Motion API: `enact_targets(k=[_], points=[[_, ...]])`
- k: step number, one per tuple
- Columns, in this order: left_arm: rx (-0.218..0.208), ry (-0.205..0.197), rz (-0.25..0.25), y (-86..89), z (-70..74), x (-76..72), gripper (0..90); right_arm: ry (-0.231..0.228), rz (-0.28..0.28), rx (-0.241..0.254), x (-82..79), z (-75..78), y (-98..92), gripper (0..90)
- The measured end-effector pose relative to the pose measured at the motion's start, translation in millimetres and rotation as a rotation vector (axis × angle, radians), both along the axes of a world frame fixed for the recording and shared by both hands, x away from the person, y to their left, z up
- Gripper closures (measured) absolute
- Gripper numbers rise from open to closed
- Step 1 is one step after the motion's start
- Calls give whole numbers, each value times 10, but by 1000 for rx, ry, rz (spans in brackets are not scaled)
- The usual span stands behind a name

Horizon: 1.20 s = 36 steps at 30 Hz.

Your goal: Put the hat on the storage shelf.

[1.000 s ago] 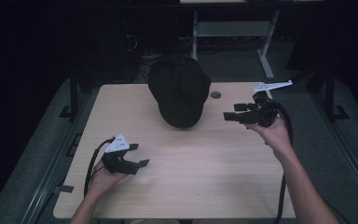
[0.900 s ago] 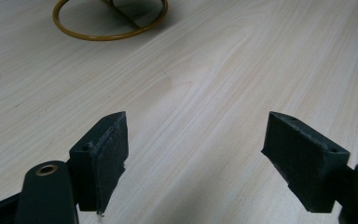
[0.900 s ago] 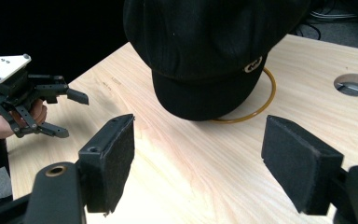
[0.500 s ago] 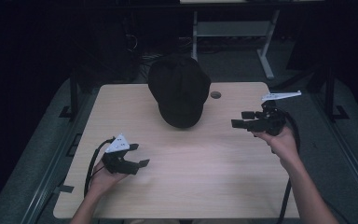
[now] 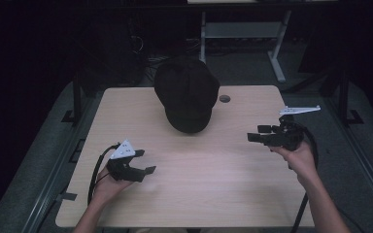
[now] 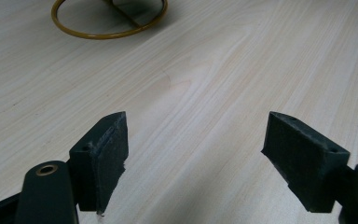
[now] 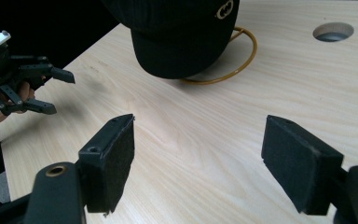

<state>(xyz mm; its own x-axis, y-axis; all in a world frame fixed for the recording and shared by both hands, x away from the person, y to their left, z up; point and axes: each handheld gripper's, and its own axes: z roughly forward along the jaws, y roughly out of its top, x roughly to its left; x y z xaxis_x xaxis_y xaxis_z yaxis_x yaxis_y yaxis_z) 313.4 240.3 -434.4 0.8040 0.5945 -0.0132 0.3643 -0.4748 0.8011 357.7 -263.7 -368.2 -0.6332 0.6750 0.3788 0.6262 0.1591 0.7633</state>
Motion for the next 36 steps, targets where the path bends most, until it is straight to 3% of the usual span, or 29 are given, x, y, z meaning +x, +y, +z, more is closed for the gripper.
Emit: enact_targets(k=[13, 36], points=[[-2, 2, 0, -11, -10, -3, 214, 20, -15, 15, -169, -174, -115, 250], [6, 9, -5, -32, -22, -11, 213, 50, -39, -5, -462, -478, -232, 250]])
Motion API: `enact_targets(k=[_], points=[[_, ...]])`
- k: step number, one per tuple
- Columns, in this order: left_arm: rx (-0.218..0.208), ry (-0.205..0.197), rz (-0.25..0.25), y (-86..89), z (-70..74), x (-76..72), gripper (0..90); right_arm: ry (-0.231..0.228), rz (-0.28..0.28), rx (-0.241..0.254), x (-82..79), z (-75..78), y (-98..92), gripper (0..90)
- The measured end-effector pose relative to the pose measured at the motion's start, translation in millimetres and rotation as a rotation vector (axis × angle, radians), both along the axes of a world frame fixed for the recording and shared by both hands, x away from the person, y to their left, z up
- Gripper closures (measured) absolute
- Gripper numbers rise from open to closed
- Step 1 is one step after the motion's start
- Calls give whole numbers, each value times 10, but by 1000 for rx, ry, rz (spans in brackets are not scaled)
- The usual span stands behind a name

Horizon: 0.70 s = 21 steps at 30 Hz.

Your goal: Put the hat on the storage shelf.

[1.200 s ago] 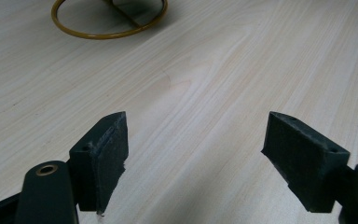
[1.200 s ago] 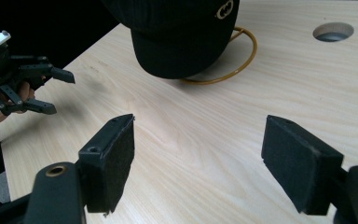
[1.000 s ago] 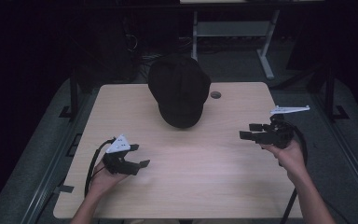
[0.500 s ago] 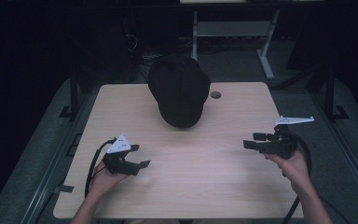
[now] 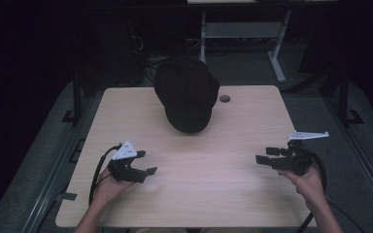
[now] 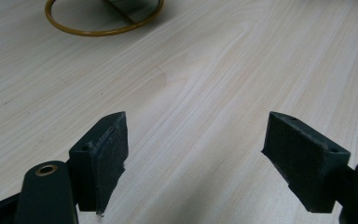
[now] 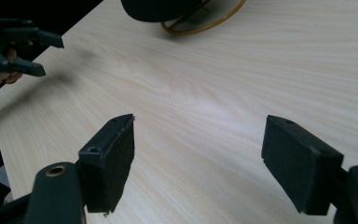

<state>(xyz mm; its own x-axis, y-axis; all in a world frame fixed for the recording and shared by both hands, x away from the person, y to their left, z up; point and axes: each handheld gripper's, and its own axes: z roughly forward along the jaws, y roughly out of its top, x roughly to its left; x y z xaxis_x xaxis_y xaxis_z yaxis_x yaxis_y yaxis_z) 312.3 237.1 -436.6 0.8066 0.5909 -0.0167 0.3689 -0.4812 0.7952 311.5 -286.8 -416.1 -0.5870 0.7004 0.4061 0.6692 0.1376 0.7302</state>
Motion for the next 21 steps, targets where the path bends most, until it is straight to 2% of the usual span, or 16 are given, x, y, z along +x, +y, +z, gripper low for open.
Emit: enact_targets(k=[5, 9, 14, 21], points=[[-1, 4, 1, -1, -5, 1, 212, -3, 7, -12, -103, -71, -2, 246], [-17, 5, 6, 6, -2, -2, 207, -11, 22, 6, -214, -104, 30, 246], [-25, 0, 10, 6, 3, -4, 205, -31, 39, -24, -373, -174, 134, 235], [-32, 5, 10, 4, -1, -4, 205, -69, 27, 19, -629, -300, 241, 238]])
